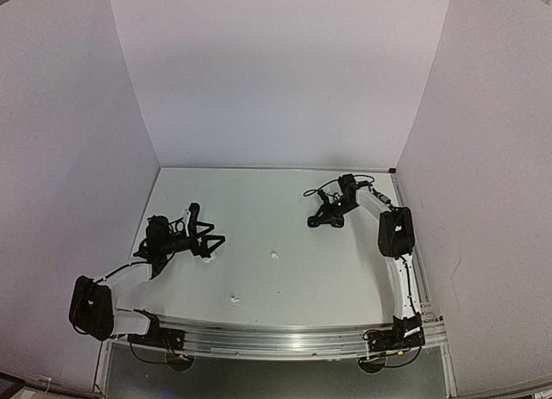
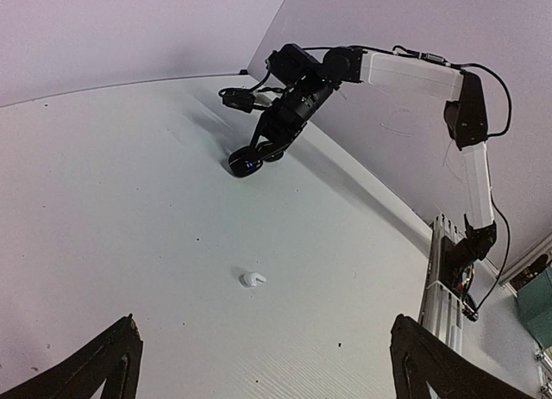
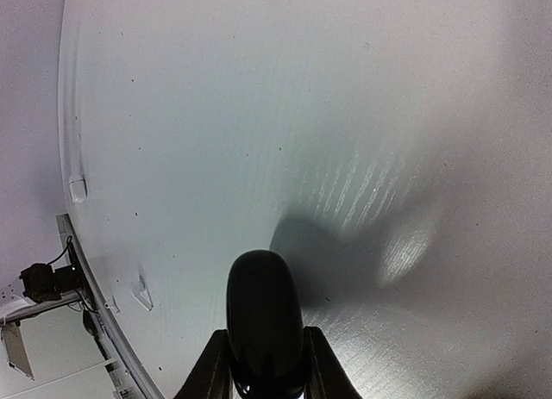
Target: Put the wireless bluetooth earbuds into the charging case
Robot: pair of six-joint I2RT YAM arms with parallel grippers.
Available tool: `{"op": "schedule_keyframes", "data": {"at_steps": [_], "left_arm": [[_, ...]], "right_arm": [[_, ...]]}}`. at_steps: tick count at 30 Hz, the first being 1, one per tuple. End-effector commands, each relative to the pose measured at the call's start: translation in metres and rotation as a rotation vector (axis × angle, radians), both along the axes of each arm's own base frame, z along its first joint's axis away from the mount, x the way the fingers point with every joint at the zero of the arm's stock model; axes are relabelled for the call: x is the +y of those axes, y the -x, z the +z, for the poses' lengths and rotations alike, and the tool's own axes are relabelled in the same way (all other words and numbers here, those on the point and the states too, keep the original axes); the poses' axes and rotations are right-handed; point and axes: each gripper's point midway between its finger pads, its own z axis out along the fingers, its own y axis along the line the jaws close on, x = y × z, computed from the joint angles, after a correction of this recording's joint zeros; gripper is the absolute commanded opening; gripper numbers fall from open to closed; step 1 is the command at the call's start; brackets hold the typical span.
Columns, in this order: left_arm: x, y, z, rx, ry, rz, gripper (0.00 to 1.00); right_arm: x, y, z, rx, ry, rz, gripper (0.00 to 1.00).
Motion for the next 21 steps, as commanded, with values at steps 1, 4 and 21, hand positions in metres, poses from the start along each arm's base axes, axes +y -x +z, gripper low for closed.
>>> {"op": "schedule_keyframes", "data": {"at_steps": [1,4,21], "left_arm": [[-0.001,-0.010,0.020,-0.072,0.005,0.008,0.99],[-0.001,-0.011,0.019,-0.069,0.004,0.009,0.99],[-0.003,-0.009,0.019,-0.067,0.007,-0.010,1.00]], "right_arm": [[-0.004,-0.006,-0.002,-0.018,0.043,-0.001,0.29],[-0.005,-0.008,-0.002,-0.023,0.055,-0.009,0.33],[-0.011,-0.015,0.009,-0.076,0.104,-0.021,0.49]]}}
